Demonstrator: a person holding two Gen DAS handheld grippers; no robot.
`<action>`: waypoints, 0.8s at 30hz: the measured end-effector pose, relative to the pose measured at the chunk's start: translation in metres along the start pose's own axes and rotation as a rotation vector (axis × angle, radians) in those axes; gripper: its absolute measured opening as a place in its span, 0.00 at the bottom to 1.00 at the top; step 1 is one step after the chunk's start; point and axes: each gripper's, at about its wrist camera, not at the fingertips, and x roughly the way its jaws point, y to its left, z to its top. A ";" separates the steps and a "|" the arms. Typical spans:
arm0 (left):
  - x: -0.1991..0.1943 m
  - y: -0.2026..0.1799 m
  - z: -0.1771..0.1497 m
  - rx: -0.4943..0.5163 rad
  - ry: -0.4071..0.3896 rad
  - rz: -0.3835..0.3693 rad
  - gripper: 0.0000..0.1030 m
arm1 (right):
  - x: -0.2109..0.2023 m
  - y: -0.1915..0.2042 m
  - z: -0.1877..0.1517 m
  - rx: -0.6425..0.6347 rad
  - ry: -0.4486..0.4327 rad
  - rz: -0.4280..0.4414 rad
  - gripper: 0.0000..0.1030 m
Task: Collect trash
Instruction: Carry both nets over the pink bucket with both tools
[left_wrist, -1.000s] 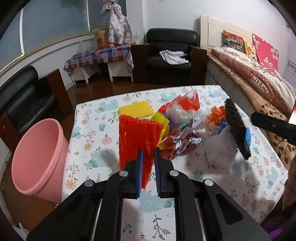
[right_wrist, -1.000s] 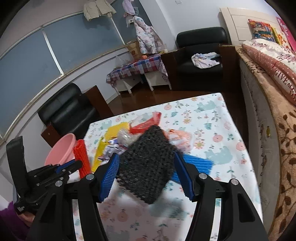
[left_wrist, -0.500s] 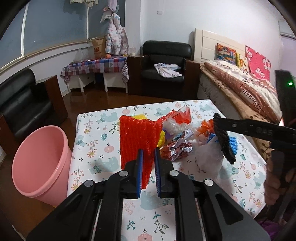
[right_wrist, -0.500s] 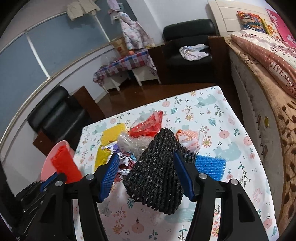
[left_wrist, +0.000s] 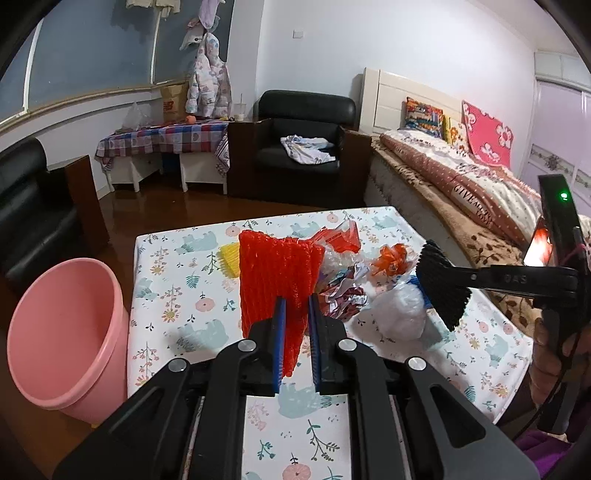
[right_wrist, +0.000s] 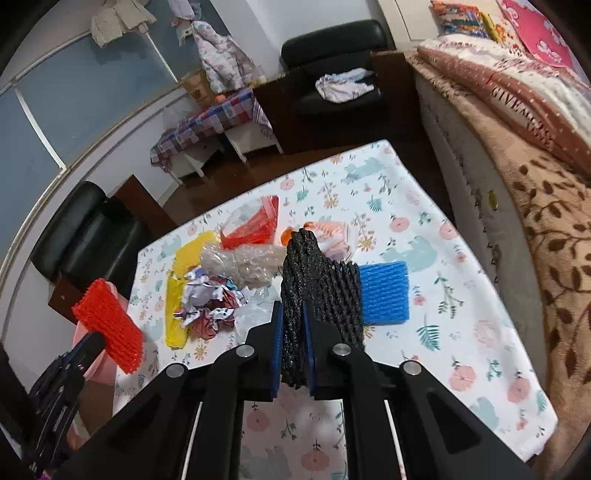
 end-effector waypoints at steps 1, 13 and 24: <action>-0.001 0.001 0.000 -0.006 -0.006 -0.007 0.11 | -0.006 0.002 0.000 -0.011 -0.012 -0.004 0.09; -0.038 0.035 0.004 -0.094 -0.098 0.015 0.11 | -0.052 0.062 0.010 -0.120 -0.085 0.188 0.09; -0.091 0.097 0.000 -0.169 -0.183 0.165 0.11 | -0.026 0.169 0.005 -0.224 0.009 0.386 0.09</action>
